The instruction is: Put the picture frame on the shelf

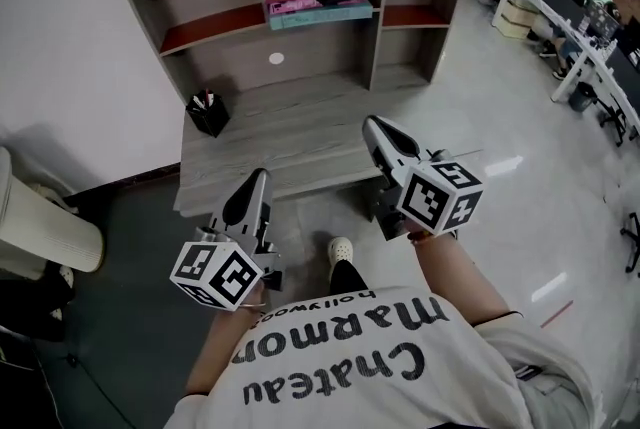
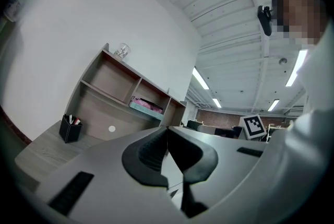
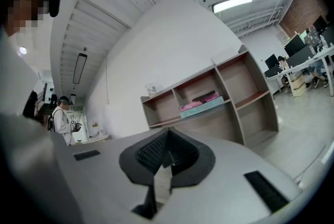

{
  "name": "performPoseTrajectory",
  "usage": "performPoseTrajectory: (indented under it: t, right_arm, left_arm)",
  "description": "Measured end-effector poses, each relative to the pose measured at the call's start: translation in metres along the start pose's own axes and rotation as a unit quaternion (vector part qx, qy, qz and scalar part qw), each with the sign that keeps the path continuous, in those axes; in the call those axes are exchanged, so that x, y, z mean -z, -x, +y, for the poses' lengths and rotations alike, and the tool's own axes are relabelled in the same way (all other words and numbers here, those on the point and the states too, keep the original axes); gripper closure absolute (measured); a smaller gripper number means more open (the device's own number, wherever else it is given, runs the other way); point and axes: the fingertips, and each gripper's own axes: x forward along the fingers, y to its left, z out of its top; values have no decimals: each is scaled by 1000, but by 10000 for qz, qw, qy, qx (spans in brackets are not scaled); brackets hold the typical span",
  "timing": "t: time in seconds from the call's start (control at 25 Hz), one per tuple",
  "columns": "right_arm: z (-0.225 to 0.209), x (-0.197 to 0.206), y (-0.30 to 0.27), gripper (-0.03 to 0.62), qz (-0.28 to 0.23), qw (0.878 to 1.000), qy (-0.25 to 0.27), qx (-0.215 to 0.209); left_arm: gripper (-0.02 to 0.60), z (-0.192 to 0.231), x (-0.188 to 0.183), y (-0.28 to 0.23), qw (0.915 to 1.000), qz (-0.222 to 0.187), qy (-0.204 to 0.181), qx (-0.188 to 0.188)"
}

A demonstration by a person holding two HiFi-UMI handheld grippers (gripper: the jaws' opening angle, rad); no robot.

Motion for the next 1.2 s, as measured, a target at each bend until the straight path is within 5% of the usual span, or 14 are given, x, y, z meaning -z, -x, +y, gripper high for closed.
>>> performPoseTrajectory:
  t: [0.28,1.2]
  right_arm:
    - [-9,5,30,588,-26,9994,-50,352]
    - [-2,15,36,588,235,9981,244,506]
  left_arm:
    - [564,-18,4,8,9999,48,-45,150]
    - [563,-20,9,8,9995,0,109,284]
